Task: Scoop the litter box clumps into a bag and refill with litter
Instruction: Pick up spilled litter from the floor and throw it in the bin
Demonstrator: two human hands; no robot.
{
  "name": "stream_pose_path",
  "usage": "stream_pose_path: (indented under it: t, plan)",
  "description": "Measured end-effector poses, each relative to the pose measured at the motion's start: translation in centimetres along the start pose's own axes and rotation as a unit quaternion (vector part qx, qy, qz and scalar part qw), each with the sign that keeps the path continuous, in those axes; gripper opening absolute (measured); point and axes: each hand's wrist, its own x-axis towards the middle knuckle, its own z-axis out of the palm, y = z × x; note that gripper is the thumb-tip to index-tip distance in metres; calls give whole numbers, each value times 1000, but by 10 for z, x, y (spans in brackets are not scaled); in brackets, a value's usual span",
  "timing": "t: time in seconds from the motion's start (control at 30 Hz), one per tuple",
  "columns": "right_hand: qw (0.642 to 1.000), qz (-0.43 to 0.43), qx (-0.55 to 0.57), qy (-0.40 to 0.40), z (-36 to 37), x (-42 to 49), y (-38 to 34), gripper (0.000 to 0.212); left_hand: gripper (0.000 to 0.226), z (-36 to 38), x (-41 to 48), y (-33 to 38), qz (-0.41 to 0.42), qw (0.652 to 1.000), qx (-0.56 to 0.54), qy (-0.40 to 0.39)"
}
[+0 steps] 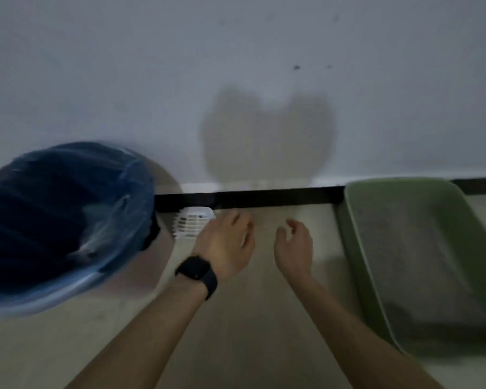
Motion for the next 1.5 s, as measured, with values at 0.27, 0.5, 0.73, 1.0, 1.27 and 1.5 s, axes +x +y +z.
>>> stream_pose_path:
  t: [0.27, 0.5, 0.73, 1.0, 1.27, 1.5]
  plan:
    - [971, 35, -232, 47, -47, -33, 159, 79, 73, 166, -31, -4, -122, 977, -20, -176]
    - [942, 27, -334, 8, -31, -33, 183, 81, 70, 197, -21, -34, -122, 981, 24, -150]
    - [910, -173, -341, -159, -45, -27, 181, 72, 69, 208, -31, -39, -7, 983, 72, -167]
    - [951, -88, -289, -62, -27, 109, 124, 67, 65, 215, -28, -14, 79, 980, 15, -184]
    - [949, -49, -301, -75, -17, 116, 135, 71, 67, 215, 31, -17, 18, 985, 16, -171]
    - [904, -261, -283, -187, -39, 29, 149, 55, 58, 222, 10, -29, 180, 968, -15, -172]
